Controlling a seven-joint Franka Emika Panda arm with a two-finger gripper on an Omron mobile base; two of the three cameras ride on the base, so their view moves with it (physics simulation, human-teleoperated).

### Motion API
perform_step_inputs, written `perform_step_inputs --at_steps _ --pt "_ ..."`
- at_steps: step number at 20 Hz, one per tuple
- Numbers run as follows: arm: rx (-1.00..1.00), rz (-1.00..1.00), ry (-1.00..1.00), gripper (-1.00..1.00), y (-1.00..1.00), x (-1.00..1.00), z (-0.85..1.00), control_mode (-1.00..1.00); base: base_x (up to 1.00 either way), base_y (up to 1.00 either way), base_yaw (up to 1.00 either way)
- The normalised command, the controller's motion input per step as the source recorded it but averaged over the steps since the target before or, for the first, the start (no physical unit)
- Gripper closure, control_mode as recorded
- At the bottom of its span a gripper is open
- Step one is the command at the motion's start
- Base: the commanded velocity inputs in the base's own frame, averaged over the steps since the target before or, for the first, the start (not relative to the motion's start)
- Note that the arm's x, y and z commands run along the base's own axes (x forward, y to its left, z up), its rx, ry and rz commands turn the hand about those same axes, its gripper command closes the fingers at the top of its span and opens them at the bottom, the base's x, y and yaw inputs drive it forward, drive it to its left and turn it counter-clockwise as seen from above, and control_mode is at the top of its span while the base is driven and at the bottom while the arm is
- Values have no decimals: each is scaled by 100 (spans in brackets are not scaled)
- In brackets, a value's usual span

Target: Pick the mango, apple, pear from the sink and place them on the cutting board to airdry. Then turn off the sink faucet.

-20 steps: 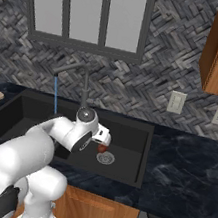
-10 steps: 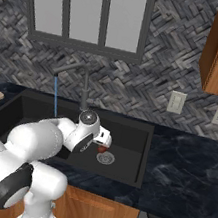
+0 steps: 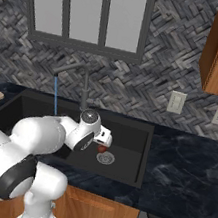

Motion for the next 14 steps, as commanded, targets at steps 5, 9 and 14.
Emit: perform_step_inputs --at_steps 5,9,14 --pt "0 0 2 -100 0 9 -22 -100 0 0 0" --pt "0 0 2 -100 0 22 -24 -100 0 0 0" --pt "0 0 0 -100 0 22 -16 -100 0 0 0"
